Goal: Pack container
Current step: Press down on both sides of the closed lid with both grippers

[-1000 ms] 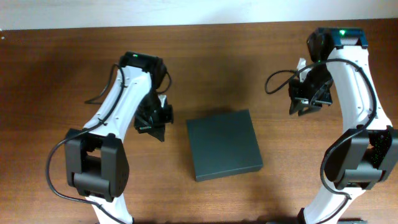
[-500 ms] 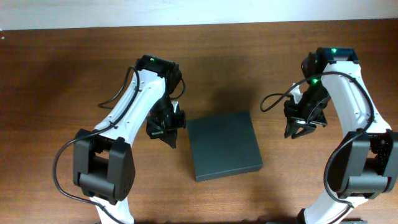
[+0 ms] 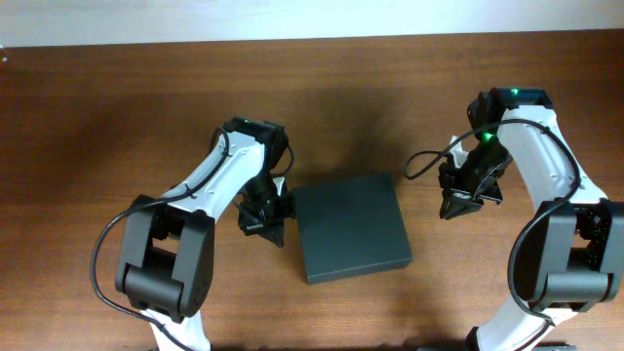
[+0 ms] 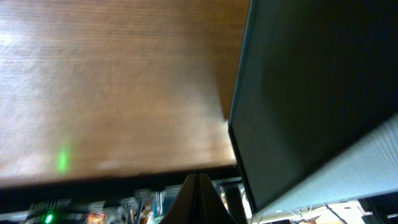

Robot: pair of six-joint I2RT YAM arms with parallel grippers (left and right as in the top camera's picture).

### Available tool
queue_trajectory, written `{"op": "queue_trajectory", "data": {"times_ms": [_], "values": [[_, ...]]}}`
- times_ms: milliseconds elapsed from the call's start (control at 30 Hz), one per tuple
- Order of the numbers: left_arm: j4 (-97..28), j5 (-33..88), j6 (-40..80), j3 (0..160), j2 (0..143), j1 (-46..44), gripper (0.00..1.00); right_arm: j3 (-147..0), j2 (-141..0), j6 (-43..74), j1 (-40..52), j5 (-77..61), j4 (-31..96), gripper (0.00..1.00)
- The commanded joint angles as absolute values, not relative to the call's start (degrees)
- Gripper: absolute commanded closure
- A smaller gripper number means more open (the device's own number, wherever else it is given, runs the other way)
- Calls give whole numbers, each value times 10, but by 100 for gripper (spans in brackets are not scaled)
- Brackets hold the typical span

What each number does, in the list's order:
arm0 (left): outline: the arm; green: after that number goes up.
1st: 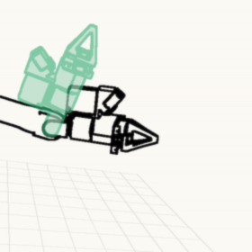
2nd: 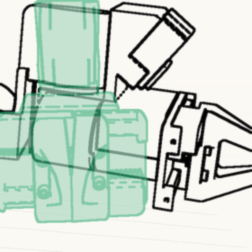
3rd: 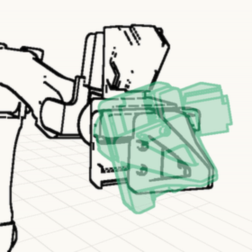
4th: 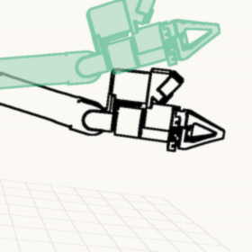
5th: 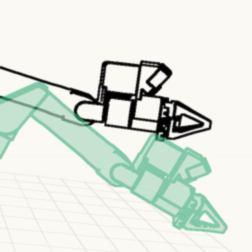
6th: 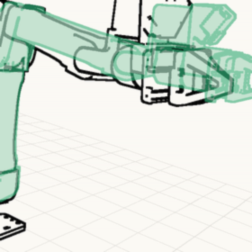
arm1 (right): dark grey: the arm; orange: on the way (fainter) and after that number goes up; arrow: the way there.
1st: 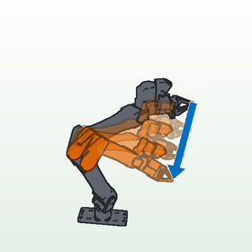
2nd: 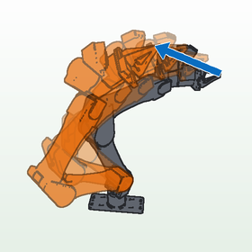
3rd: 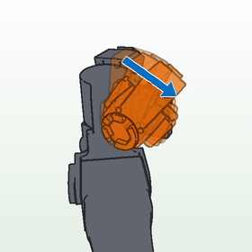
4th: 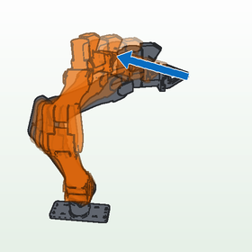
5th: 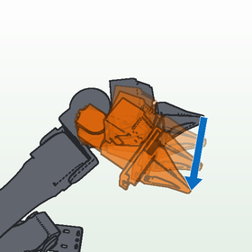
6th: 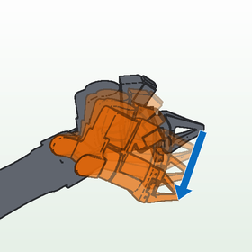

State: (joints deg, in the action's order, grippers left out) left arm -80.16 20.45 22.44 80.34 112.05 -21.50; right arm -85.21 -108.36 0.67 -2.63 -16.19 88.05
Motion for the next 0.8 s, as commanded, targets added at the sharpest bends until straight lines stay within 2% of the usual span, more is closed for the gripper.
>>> {"op": "queue_trajectory", "data": {"times_ms": [0, 300, 767], "values": [[-785, 220, 233, 788, 1107, -216, 98, -839, -1069, 2, -22, -168, 871, 96], [-736, 262, 234, 788, 1107, -216, 98, -788, -1070, -13, -13, -215, 835, 96], [-693, 282, 236, 788, 1107, -216, 98, -770, -1071, -10, 68, -225, 805, 96]]}}
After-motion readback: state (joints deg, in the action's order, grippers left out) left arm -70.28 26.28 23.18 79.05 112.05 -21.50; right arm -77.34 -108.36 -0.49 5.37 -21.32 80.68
